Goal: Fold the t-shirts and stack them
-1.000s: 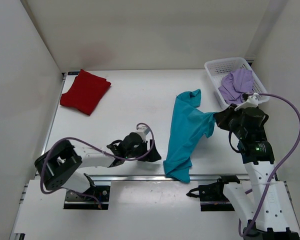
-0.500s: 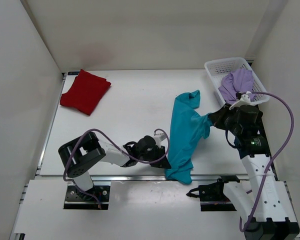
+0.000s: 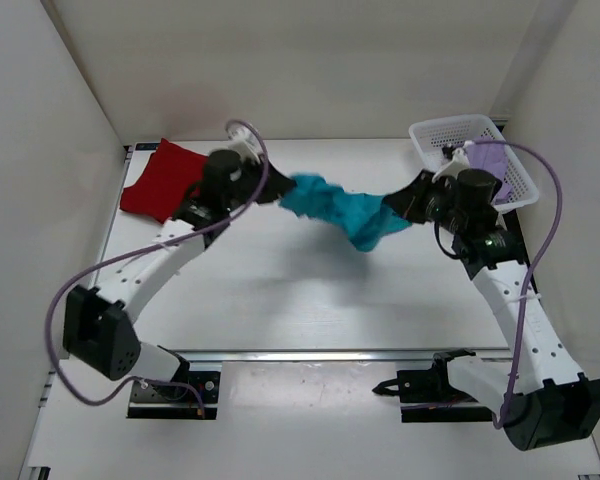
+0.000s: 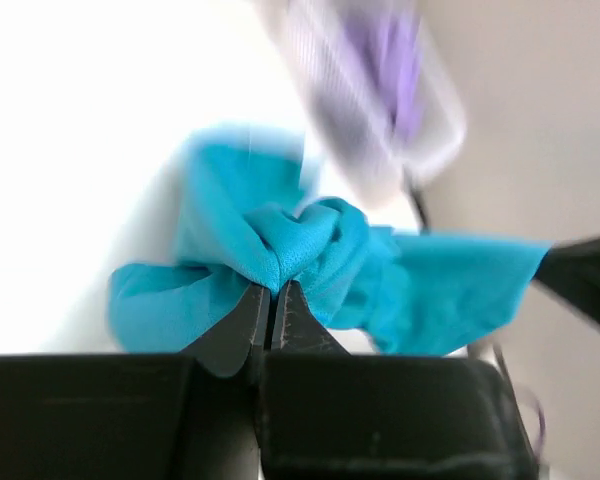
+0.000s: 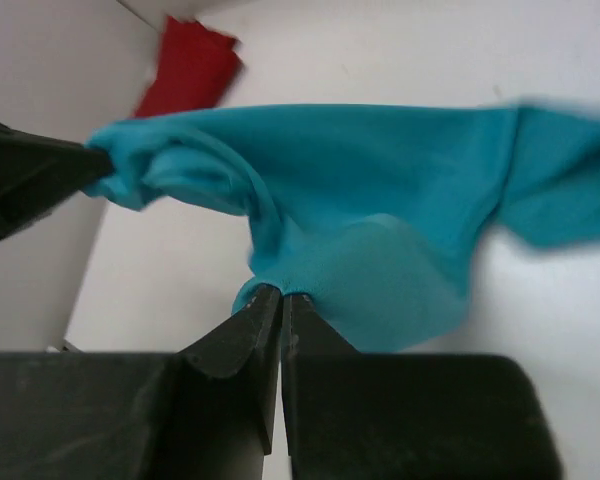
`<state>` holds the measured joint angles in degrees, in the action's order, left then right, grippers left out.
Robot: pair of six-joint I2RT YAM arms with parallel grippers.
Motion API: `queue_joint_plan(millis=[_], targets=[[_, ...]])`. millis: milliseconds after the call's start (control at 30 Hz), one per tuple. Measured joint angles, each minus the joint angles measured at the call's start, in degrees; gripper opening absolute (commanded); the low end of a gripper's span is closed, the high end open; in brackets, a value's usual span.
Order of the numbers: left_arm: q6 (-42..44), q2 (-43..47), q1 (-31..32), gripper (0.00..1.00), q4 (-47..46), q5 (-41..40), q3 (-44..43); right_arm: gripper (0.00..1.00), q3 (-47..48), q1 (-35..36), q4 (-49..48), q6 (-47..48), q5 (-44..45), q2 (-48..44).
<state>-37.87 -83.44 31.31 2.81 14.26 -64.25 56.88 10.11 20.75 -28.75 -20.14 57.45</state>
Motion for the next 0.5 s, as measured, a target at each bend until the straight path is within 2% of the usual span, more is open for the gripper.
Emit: queue_joint_plan(millis=[67, 167, 200, 300, 333, 400, 500], targets=[[2.64, 3.21, -2.67, 0.04, 3.41, -3.28, -6.27, 0.0, 4.24, -0.15, -2.27, -0.33, -1.97, 1.77], [6.4, 11.34, -2.23, 0.12, 7.04, -8.76, -7.89, 0.0, 8.59, 0.15, -6.34, -0.63, -4.5, 1.86], [7.28, 14.16, -1.44, 0.24, 7.52, -10.36, -6.43, 0.0, 8.85, 0.68, -7.72, -0.59, -4.87, 1.18], [9.55, 24.92, 0.04, 0.8, 7.76, -13.68, 5.86, 0.0, 4.61, 2.8, -10.43, -0.26, -6.4, -2.78], [10.21, 27.8, -0.5, 0.92, 8.44, -14.45, 10.78, 0.0, 1.68, 3.15, -10.67, -0.15, -7.32, -4.61], [10.67, 31.43, -3.78, 0.98, 11.28, -16.11, 19.89, 0.0, -6.27, 2.58, -11.13, 0.13, -8.33, -8.52], [11.21, 32.09, -8.33, 0.99, 16.96, -19.06, 28.24, 0.0, -17.55, -2.8, -6.88, 0.5, -9.97, -12.98]])
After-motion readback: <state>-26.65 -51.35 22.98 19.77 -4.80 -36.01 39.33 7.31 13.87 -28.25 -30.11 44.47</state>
